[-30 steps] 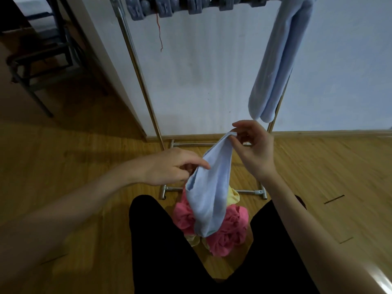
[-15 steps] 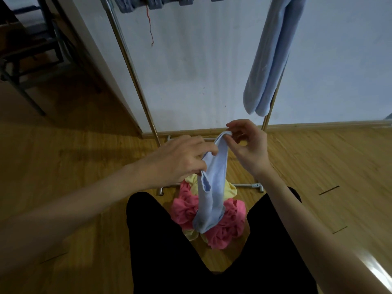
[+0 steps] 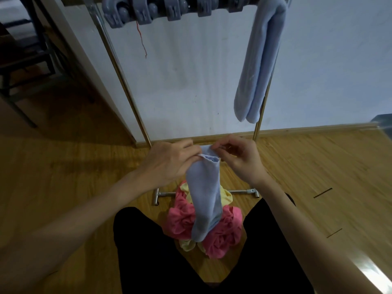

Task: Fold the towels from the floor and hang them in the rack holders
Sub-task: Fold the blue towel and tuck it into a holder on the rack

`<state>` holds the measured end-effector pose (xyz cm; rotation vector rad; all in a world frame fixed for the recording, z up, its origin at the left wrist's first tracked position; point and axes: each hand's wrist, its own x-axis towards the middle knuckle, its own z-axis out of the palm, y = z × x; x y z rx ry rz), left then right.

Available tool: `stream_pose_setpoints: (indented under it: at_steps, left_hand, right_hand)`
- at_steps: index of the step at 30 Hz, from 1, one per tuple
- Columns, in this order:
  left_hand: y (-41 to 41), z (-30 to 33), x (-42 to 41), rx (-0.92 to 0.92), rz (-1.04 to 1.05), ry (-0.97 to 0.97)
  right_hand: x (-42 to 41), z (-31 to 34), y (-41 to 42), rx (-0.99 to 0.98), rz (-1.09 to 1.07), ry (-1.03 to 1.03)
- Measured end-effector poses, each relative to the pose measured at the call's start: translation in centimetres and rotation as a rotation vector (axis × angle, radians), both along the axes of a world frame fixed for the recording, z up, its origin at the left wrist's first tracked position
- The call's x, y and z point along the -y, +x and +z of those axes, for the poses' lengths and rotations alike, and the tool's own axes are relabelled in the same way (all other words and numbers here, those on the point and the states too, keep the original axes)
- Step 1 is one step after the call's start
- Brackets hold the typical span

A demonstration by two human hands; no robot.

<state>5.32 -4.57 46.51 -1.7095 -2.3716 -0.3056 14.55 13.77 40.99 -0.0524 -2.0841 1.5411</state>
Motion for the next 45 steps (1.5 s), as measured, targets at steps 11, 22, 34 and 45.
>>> stream_pose_setpoints:
  at_steps: [11,22,34,45]
  left_hand:
    - [-0.1,0.1,-0.6,0.045,0.118,0.193]
    - [-2.1,3.1,-1.1,-0.119,0.136,0.322]
    - [-4.9,4.1,-0.2,0.097,0.101,0.561]
    - [-5.1,2.7,-2.3,0.583,0.126,0.847]
  right_hand:
    - [0.0,1.1,0.0,-0.024,0.085,-0.014]
    - [-0.2,5.6,-4.0,-0.102,-0.014,0.217]
    - [-0.5,9.0,-6.4,-0.11,0.035,0.069]
    - [-0.4,9.2,-7.3,-0.149,-0.085,0.035]
